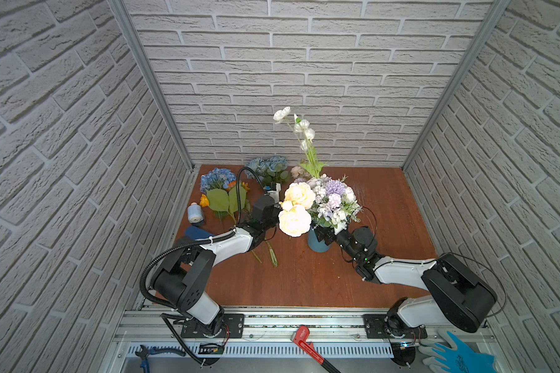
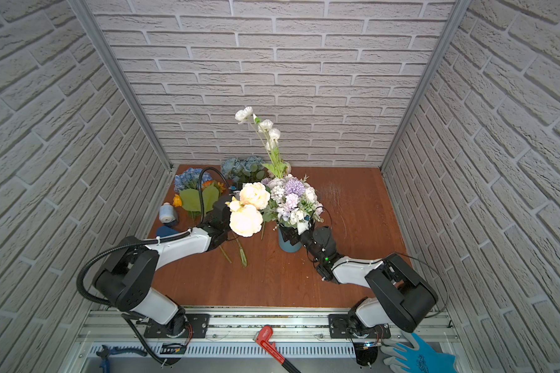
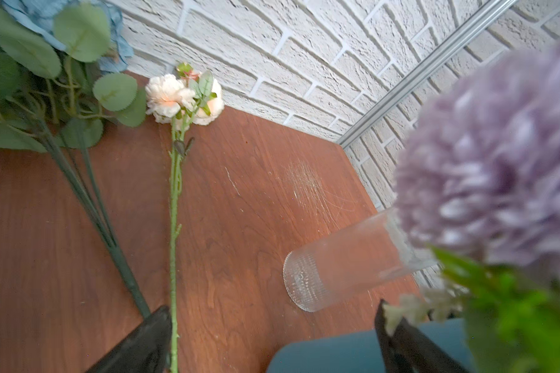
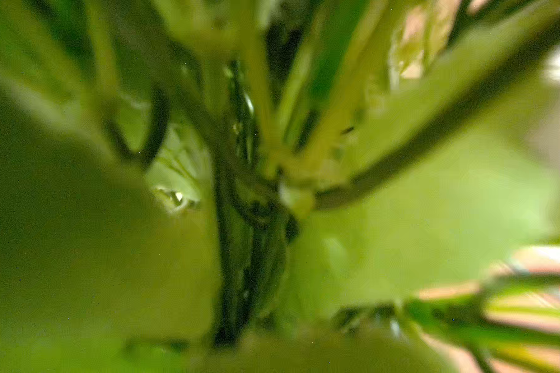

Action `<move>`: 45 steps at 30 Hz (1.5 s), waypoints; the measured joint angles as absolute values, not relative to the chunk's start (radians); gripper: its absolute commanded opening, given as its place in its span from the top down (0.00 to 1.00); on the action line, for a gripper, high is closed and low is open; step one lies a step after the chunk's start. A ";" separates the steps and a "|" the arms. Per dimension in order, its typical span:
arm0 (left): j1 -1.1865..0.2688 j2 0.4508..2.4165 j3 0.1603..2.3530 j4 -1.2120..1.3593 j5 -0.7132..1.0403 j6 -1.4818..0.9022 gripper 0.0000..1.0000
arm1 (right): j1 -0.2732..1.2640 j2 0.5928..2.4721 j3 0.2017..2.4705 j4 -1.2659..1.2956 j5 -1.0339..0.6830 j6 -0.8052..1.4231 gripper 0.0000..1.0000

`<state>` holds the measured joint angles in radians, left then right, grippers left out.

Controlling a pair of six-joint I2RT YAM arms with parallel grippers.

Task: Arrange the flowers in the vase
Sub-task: 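Carry the teal vase by its stems farther from the robot with the right gripper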

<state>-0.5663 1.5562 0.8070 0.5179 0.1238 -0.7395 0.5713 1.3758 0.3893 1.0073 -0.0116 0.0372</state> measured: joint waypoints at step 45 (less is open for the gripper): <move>-0.470 1.478 0.793 0.453 0.083 -0.702 0.02 | 0.188 1.143 1.147 0.109 0.064 -0.220 0.94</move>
